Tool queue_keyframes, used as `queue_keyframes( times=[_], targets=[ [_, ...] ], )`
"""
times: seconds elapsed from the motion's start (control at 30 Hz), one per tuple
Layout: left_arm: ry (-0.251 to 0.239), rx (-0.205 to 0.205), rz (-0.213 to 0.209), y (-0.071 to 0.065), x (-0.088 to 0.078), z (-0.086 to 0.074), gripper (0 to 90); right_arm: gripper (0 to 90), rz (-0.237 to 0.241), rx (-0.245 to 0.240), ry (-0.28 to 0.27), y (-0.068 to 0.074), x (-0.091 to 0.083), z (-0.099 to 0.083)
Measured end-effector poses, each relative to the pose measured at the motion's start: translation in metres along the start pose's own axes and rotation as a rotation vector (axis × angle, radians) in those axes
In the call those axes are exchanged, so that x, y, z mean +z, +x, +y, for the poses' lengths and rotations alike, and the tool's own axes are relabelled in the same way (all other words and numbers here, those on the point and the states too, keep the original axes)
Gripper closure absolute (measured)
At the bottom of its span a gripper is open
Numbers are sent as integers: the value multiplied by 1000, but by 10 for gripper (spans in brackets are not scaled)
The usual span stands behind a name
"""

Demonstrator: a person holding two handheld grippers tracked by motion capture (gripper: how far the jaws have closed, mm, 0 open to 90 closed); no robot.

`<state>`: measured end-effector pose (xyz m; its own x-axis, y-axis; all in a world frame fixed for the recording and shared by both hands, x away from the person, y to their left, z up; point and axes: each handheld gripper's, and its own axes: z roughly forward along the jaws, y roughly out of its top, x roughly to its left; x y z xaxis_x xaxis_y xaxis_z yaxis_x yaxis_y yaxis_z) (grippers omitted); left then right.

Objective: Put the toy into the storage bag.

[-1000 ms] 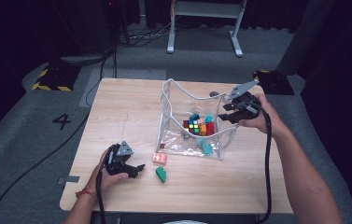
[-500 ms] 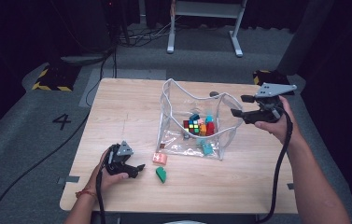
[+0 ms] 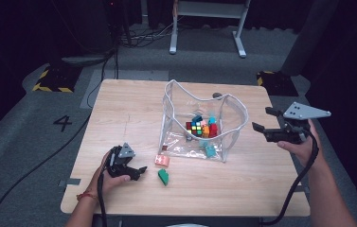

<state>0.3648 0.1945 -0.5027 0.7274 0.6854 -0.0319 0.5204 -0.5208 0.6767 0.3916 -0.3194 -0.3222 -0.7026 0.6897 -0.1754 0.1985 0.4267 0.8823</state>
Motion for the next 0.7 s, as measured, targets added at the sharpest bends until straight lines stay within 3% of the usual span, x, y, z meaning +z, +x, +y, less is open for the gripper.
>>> queue_keyframes(
  times=[0.23, 0.53, 0.7],
  targets=[
    [0, 0, 1, 0, 0, 0, 132, 241, 17, -13, 12, 18, -2, -25],
    [0, 0, 0, 0, 0, 0, 132, 253, 105, -36, 58, 54, 14, -55],
    [0, 0, 0, 0, 0, 0, 132, 253, 194, -42, 87, 77, 29, -71]
  ],
)
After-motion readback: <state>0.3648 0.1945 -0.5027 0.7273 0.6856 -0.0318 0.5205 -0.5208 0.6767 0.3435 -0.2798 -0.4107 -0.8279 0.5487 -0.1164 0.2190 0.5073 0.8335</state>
